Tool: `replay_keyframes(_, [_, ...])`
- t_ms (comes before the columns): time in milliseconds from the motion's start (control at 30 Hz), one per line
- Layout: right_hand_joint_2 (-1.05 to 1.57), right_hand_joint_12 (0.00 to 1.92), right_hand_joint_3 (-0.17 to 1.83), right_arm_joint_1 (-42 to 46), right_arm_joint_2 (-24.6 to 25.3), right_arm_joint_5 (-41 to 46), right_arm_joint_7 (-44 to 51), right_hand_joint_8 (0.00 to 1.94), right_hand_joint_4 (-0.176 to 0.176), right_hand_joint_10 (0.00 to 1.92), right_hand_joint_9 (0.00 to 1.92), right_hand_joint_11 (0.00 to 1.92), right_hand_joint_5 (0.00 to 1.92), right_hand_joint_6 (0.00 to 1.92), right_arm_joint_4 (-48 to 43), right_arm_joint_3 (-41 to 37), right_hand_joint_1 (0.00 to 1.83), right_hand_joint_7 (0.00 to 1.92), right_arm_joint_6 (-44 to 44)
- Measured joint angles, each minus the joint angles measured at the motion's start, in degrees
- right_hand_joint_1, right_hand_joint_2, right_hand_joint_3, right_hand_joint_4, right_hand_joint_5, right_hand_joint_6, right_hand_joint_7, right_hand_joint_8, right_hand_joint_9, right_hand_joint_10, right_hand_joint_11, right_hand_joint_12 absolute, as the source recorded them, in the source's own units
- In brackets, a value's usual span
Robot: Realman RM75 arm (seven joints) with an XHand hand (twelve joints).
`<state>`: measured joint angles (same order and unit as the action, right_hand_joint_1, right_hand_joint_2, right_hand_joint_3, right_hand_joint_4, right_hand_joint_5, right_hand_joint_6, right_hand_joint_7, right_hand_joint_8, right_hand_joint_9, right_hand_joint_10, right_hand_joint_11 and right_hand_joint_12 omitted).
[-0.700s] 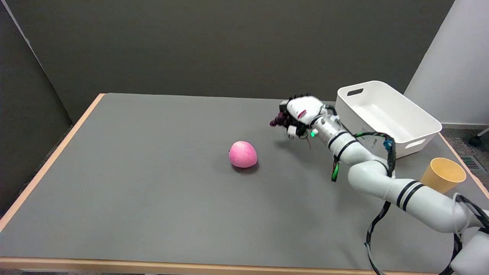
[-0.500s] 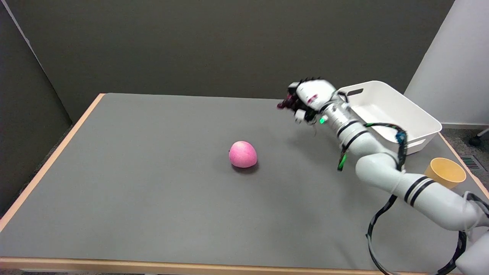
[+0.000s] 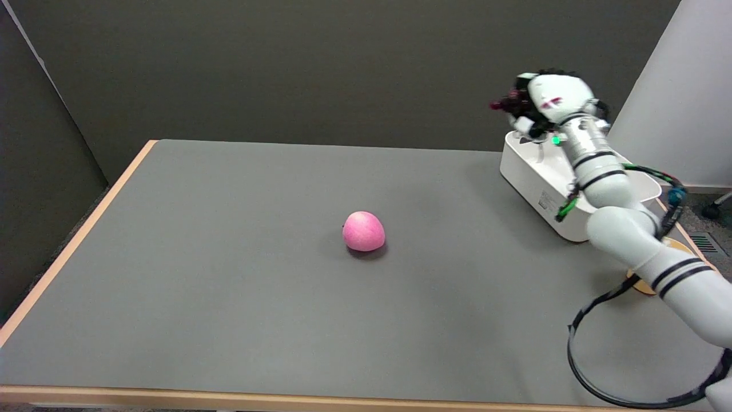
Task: Place grapes into the white box.
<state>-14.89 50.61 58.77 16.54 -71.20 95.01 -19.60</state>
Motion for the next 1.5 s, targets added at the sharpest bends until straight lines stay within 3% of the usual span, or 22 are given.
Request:
replay_keyframes(467, [1.14, 1.92, 0.31, 7.59, -2.14, 10.7, 4.18, 1.54, -0.176, 1.63, 0.91, 0.86, 0.64, 1.51, 4.17, -8.39, 1.17, 0.7, -2.28])
replay_keyframes(533, [0.98, 1.92, 0.47, 8.19, -2.27, 11.49, 4.41, 1.4, 0.054, 1.41, 0.8, 0.77, 0.36, 1.12, 4.52, -8.6, 1.32, 0.8, -2.42])
replay_keyframes(567, [0.91, 1.86, 0.63, 8.51, -2.33, 11.89, 4.51, 1.24, 0.072, 1.36, 0.77, 0.72, 0.32, 0.98, 4.68, -8.68, 1.19, 0.77, -2.45])
replay_keyframes(600, [0.82, 1.78, 0.85, 8.78, -2.39, 12.29, 4.6, 1.03, 0.073, 1.31, 0.72, 0.66, 0.29, 0.83, 4.81, -8.75, 0.98, 0.72, -2.49])
replay_keyframes(633, [0.75, 1.64, 0.9, 8.97, -2.43, 12.69, 4.66, 0.79, 0.073, 1.14, 0.56, 0.51, 0.2, 0.61, 4.89, -8.78, 0.87, 0.55, -2.56])
replay_keyframes(667, [0.64, 1.41, 0.93, 9.21, -2.48, 13.28, 4.74, 0.4, 0.075, 0.8, 0.26, 0.22, 0.04, 0.25, 4.96, -8.81, 0.72, 0.23, -2.63])
replay_keyframes(700, [0.6, 1.31, 0.93, 9.39, -2.53, 13.8, 4.78, 0.26, 0.073, 0.67, 0.13, 0.11, 0.0, 0.1, 4.98, -8.83, 0.67, 0.1, -2.64])
replay_keyframes(733, [0.58, 1.27, 0.91, 9.56, -2.56, 14.31, 4.8, 0.22, 0.071, 0.63, 0.07, 0.07, 0.0, 0.03, 5.0, -8.86, 0.64, 0.03, -2.66])
replay_keyframes(833, [0.53, 1.08, 0.77, 10.05, -2.65, 16.53, 4.58, 0.0, 0.071, 0.17, 0.0, 0.0, 0.0, 0.0, 4.99, -8.88, 0.54, 0.0, -2.79])
replay_keyframes(967, [0.49, 0.91, 0.78, 10.56, -2.77, 19.02, 3.39, 0.0, 0.065, 0.0, 0.0, 0.0, 0.0, 0.0, 4.87, -8.91, 0.48, 0.0, -3.0])
replay_keyframes(1033, [0.52, 0.87, 0.71, 10.74, -2.81, 19.96, 2.36, 0.0, 0.06, 0.0, 0.0, 0.0, 0.0, 0.0, 4.78, -8.91, 0.48, 0.0, -3.1])
replay_keyframes(1167, [0.47, 0.78, 0.82, 11.03, -2.88, 21.26, -0.02, 0.0, 0.055, 0.0, 0.0, 0.0, 0.0, 0.0, 4.55, -8.9, 0.44, 0.0, -3.69])
replay_keyframes(1233, [0.53, 0.74, 0.7, 11.19, -2.9, 21.8, -1.31, 0.0, 0.054, 0.0, 0.0, 0.0, 0.0, 0.0, 4.24, -8.85, 0.45, 0.0, -4.22])
replay_keyframes(1500, [0.55, 0.57, 0.7, 11.88, -3.02, 22.73, -4.36, 0.0, 0.044, 0.0, 0.0, 0.0, 0.0, 0.0, 0.19, -8.77, 0.42, 0.0, -7.0])
